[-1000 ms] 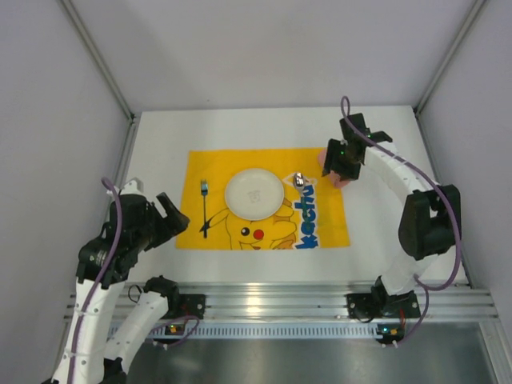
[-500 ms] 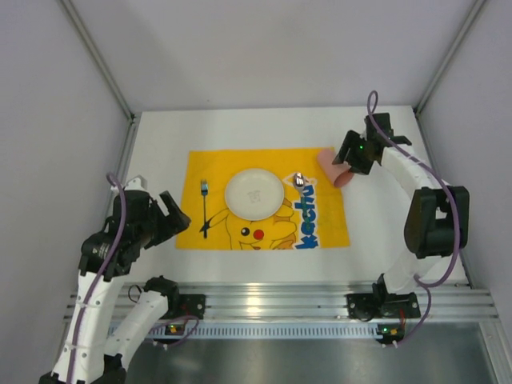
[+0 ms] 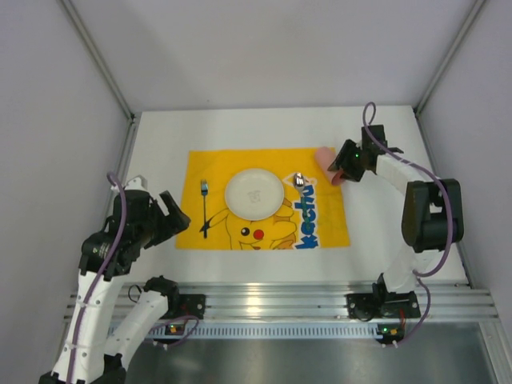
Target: Set the dinner table for one person
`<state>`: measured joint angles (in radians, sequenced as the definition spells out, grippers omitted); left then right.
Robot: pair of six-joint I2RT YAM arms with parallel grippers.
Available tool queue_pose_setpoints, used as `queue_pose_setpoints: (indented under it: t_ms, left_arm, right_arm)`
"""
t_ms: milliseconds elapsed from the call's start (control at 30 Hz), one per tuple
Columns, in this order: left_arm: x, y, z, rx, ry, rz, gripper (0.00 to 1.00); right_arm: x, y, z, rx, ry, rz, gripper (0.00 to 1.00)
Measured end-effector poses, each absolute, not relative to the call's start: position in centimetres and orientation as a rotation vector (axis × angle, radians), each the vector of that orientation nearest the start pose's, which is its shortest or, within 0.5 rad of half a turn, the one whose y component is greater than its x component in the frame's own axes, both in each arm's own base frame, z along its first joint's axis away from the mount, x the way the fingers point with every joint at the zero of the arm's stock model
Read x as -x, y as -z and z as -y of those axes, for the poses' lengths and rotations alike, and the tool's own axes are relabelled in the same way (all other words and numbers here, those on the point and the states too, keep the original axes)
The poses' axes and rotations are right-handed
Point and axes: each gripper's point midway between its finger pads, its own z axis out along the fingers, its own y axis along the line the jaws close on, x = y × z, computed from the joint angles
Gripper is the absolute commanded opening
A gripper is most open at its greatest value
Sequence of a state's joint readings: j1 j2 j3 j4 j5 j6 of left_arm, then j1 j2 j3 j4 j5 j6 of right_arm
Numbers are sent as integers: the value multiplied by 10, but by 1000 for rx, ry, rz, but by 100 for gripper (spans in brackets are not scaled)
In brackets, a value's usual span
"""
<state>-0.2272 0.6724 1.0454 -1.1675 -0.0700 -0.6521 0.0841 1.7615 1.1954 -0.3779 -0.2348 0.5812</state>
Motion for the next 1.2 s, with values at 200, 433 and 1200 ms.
queue_pose_setpoints:
  t_ms: [200,433,1200]
  left_arm:
    - [-166,-221,52,536,342,-2329,85]
    - [-170,-215,52,510,315,-2365,85]
    - [-157,-205,54,499,362,-2342,85]
  right_arm:
    - [-420,-71,-102,-577,-620,-2393,28]
    - [-450,-102,-107,-454,-605,-2287,0]
    - [-386,-133,-143,251,-8,-2869,0]
